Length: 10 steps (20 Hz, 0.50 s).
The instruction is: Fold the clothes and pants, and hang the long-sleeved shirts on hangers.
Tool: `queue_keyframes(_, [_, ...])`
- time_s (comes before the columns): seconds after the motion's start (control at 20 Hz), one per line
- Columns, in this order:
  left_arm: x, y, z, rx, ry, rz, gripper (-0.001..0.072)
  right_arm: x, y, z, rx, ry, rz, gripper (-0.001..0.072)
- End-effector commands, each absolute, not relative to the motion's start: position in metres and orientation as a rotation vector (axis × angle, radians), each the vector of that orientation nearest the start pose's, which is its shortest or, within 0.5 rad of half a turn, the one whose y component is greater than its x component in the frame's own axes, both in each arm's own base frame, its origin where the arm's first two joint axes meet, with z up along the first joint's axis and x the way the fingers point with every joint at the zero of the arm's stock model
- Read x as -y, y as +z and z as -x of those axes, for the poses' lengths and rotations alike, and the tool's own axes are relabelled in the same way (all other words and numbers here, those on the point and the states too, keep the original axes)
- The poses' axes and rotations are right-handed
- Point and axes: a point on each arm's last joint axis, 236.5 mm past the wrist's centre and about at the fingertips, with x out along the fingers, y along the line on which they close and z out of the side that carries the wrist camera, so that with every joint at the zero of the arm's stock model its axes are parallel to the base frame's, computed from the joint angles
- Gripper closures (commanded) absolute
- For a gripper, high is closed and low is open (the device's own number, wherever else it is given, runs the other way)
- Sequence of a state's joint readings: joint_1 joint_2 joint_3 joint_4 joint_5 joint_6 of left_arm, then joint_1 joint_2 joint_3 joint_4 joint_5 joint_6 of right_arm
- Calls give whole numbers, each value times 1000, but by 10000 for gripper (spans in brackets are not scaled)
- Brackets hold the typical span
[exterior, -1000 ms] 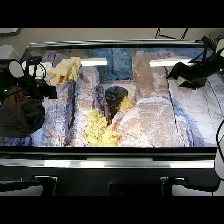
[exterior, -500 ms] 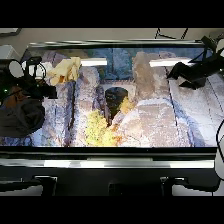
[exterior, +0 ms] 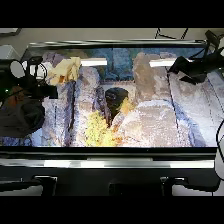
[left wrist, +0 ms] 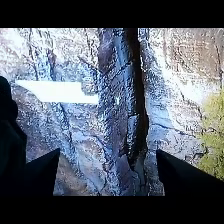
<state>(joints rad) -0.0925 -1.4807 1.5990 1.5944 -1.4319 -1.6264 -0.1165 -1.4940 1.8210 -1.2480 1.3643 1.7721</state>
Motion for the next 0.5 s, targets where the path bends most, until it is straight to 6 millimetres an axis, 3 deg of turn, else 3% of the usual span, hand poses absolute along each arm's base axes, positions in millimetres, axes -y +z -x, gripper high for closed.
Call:
queue_keyframes(0.0, [45, 57, -437, -1288, -50, -24, -11, -13, 177, -506, -887, 42, -481, 0])
queue_keyframes(0.25, [58, 25, -483, -1201, -35, 68, -11, -5, 202, -533, -724, 33, -492, -1])
queue_keyframes(0.35, [71, 20, -521, -1074, -59, 129, -11, -3, 209, -540, -682, 31, -494, -1])
queue_keyframes(0.4, [74, 27, -548, -962, -67, 146, -12, -2, 211, -541, -673, 30, -495, 1])
queue_keyframes(0.45, [75, 47, -581, -806, -72, 163, -12, -3, 209, -540, -680, 33, -489, 6])
